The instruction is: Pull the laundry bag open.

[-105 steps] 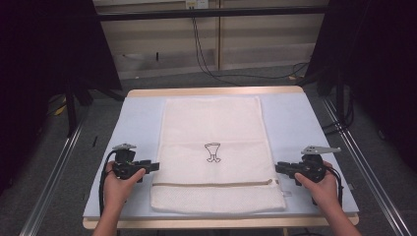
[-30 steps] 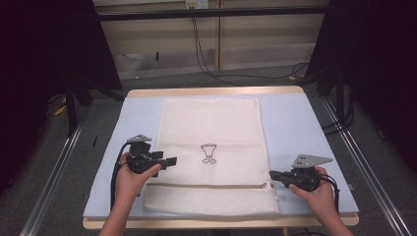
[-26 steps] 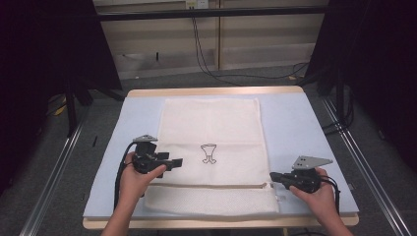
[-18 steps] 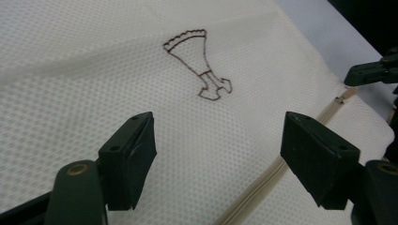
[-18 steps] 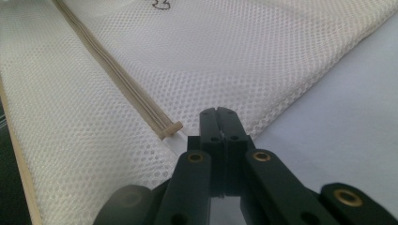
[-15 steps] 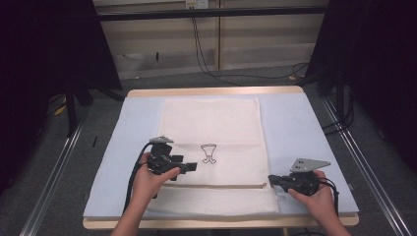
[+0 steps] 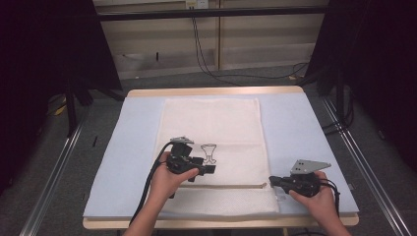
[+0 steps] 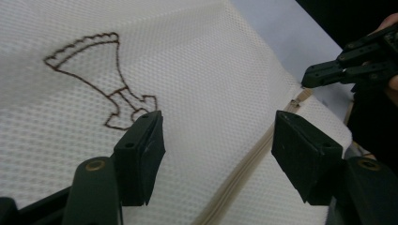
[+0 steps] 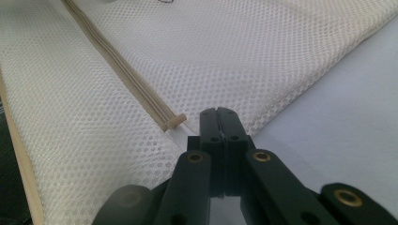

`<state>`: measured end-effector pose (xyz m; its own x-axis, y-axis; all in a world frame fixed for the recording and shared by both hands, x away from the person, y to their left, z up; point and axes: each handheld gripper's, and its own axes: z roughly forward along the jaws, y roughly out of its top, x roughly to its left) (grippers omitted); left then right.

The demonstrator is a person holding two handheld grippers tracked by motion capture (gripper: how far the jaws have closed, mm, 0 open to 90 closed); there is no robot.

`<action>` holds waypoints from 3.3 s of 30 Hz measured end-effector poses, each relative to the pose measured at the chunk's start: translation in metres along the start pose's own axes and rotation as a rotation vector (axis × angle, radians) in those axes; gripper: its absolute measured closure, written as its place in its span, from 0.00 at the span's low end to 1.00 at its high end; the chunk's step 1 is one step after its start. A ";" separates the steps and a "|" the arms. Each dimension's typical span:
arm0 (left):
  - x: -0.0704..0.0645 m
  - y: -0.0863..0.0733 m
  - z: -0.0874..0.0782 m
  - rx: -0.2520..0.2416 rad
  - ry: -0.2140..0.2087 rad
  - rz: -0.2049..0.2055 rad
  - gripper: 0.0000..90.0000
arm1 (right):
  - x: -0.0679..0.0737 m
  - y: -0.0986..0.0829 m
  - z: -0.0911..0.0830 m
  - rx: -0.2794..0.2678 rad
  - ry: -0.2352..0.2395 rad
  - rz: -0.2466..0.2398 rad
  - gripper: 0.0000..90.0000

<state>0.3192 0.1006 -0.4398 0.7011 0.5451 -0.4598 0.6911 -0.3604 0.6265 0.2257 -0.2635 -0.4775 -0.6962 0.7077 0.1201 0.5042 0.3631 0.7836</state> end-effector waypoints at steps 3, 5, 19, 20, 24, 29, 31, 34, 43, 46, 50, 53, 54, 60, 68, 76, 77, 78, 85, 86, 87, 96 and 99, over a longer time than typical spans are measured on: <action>-0.006 0.002 0.007 0.023 0.009 0.013 0.36 | 0.001 0.000 0.000 0.007 -0.001 -0.004 1.00; -0.010 0.004 0.012 0.030 0.003 0.019 0.35 | 0.002 0.000 0.000 0.015 -0.003 -0.015 1.00; -0.036 0.014 0.047 0.095 -0.086 -0.023 0.44 | 0.000 -0.001 0.001 0.013 0.001 -0.013 1.00; -0.038 0.014 0.049 0.102 -0.094 -0.031 0.44 | 0.000 -0.001 0.001 0.013 0.001 -0.013 1.00; -0.043 0.014 0.057 0.116 -0.104 -0.057 0.46 | 0.000 0.000 -0.001 0.005 0.003 -0.007 1.00; -0.047 0.014 0.065 0.147 -0.129 -0.055 0.48 | 0.002 0.001 -0.001 0.000 0.019 -0.012 1.00; -0.048 0.013 0.067 0.157 -0.136 -0.058 0.48 | 0.003 0.002 0.000 0.004 0.033 -0.008 1.00; -0.052 0.013 0.072 0.162 -0.149 -0.071 0.49 | 0.007 0.003 0.004 0.006 0.052 -0.021 1.00; -0.062 0.008 0.095 0.224 -0.200 -0.132 0.55 | 0.008 0.004 0.007 0.021 0.057 -0.020 1.00; -0.062 0.007 0.100 0.222 -0.210 -0.142 0.57 | 0.009 0.004 0.008 0.019 0.060 -0.020 1.00; -0.060 0.008 0.102 0.226 -0.224 -0.143 0.58 | 0.010 0.004 0.011 0.024 0.075 -0.013 1.00; -0.060 0.007 0.106 0.214 -0.238 -0.166 0.62 | 0.010 0.004 0.012 0.023 0.071 -0.016 1.00; -0.059 0.007 0.106 0.218 -0.234 -0.167 0.63 | 0.010 0.004 0.011 0.025 0.067 -0.014 1.00; -0.061 0.007 0.112 0.219 -0.237 -0.191 0.65 | 0.005 0.002 0.008 0.023 0.040 0.006 1.00; -0.066 0.008 0.123 0.207 -0.212 -0.245 0.75 | 0.005 0.001 0.010 0.036 0.042 0.006 1.00; -0.065 0.009 0.125 0.212 -0.169 -0.248 0.94 | 0.006 -0.001 0.012 0.048 0.040 0.002 1.00; -0.066 0.009 0.123 0.216 -0.168 -0.224 0.95 | 0.006 -0.001 0.012 0.048 0.035 -0.001 1.00; -0.068 0.010 0.122 0.224 -0.172 -0.218 0.96 | 0.007 -0.001 0.012 0.049 0.033 -0.007 1.00; -0.064 0.010 0.119 0.229 -0.178 -0.236 0.97 | 0.007 -0.001 0.012 0.060 0.025 -0.025 1.00; -0.065 0.010 0.118 0.226 -0.175 -0.242 0.97 | 0.007 -0.001 0.012 0.062 0.026 -0.025 1.00; -0.065 0.010 0.116 0.228 -0.172 -0.236 0.97 | 0.007 -0.001 0.012 0.063 0.027 -0.019 1.00; -0.057 0.010 0.106 0.257 -0.182 -0.223 0.97 | 0.008 0.000 0.012 0.069 0.025 -0.028 1.00; -0.057 0.010 0.103 0.233 -0.182 -0.255 0.97 | 0.008 0.001 0.013 0.072 0.030 -0.030 1.00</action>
<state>0.3044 -0.0118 -0.4720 0.5071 0.5033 -0.6997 0.8538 -0.4042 0.3280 0.2272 -0.2504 -0.4838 -0.7262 0.6777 0.1158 0.5174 0.4277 0.7412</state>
